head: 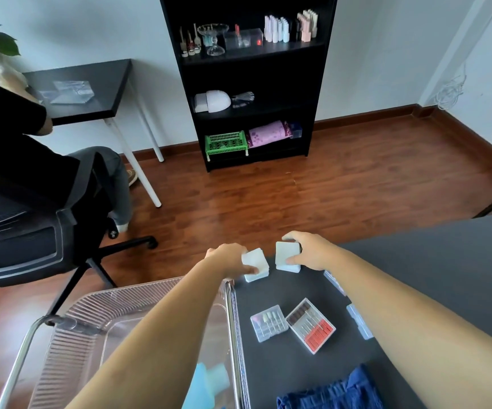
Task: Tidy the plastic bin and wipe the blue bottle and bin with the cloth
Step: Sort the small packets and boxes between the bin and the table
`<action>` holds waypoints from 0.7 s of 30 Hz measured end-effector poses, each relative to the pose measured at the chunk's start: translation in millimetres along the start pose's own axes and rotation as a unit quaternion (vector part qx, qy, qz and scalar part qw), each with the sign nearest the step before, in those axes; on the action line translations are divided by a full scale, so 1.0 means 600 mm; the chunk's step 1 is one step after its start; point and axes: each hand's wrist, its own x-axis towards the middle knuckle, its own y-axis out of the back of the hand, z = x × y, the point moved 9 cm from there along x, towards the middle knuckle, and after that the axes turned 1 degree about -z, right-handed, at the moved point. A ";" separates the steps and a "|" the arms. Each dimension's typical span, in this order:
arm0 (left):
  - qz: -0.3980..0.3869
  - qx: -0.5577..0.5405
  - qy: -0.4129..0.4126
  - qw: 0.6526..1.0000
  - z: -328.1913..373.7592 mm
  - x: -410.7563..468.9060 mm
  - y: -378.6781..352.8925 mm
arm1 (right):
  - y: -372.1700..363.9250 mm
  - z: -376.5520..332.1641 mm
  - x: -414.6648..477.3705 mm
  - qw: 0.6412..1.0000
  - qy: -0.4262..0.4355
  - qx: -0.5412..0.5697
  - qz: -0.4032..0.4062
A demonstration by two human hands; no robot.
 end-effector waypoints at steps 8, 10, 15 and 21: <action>0.041 -0.135 -0.019 0.990 0.009 0.000 0.022 | 0.029 -0.005 0.002 0.991 0.020 0.131 0.035; 0.054 -0.145 -0.027 0.988 0.014 -0.007 0.029 | 0.037 -0.008 -0.003 0.988 0.018 0.149 0.038; 0.088 -0.205 -0.046 0.974 0.010 -0.036 0.055 | 0.050 -0.035 -0.022 0.980 0.025 0.193 0.045; 0.118 -0.248 -0.054 0.960 -0.071 -0.104 0.106 | 0.054 -0.121 -0.055 0.968 0.055 0.241 0.045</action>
